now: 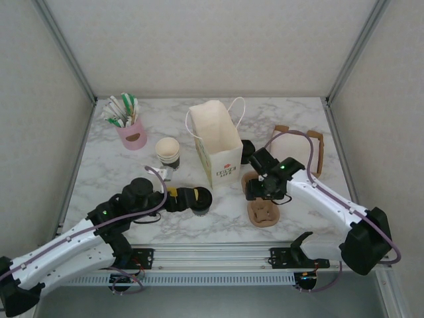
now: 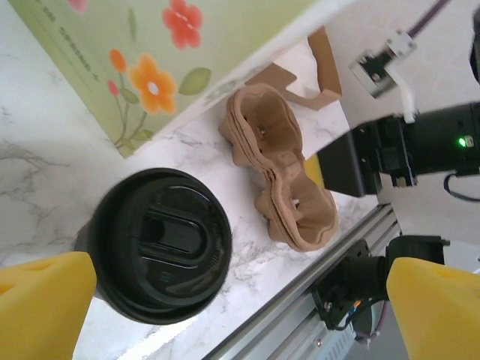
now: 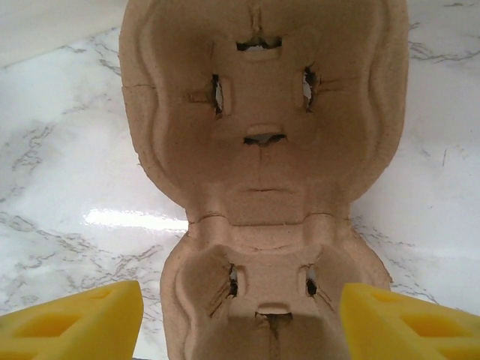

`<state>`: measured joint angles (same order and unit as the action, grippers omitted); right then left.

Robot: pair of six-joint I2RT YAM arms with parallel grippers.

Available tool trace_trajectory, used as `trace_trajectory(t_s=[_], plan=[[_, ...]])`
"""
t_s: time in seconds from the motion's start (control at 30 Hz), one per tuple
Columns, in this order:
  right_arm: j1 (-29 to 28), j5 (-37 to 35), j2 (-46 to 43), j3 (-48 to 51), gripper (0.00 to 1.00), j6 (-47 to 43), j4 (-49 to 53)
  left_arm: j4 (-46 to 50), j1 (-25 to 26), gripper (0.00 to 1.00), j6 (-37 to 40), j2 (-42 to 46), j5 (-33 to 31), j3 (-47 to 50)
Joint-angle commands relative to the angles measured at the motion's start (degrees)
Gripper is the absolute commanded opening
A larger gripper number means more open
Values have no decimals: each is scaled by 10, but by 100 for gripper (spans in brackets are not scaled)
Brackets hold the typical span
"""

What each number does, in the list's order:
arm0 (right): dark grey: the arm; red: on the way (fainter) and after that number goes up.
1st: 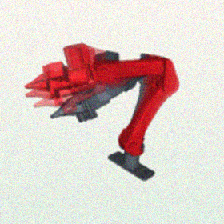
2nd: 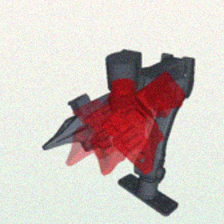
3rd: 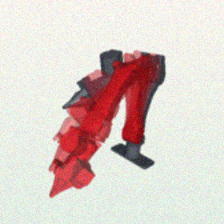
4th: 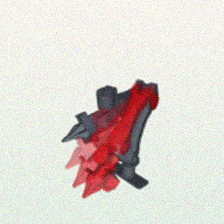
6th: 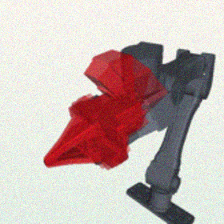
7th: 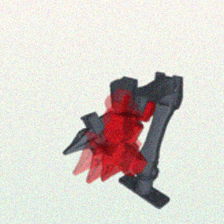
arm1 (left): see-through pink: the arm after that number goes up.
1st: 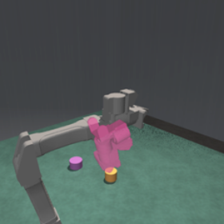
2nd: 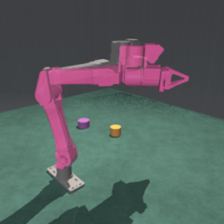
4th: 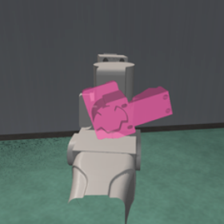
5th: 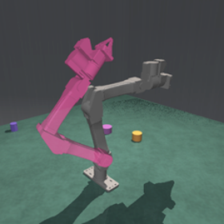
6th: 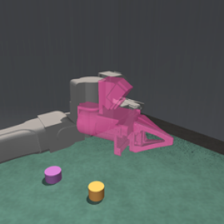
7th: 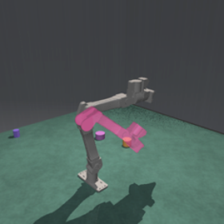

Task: Pack the takeout coffee

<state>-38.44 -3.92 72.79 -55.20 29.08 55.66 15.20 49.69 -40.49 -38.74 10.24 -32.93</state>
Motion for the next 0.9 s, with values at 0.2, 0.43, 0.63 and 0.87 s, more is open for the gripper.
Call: trace_trajectory(t_s=[0.2,0.43,0.63,0.87], plan=[[28,10,58,-16,60,-24,-14,-45,86,100,42,-87,-79,-55],[54,25,73,-11,51,-33,-17,-76,89,100,49,-107,-81,-53],[59,40,82,-10,51,-42,-27,-89,89,100,48,-109,-81,-43],[61,39,101,-12,50,-40,-29,-101,90,100,55,-120,-75,-45]])
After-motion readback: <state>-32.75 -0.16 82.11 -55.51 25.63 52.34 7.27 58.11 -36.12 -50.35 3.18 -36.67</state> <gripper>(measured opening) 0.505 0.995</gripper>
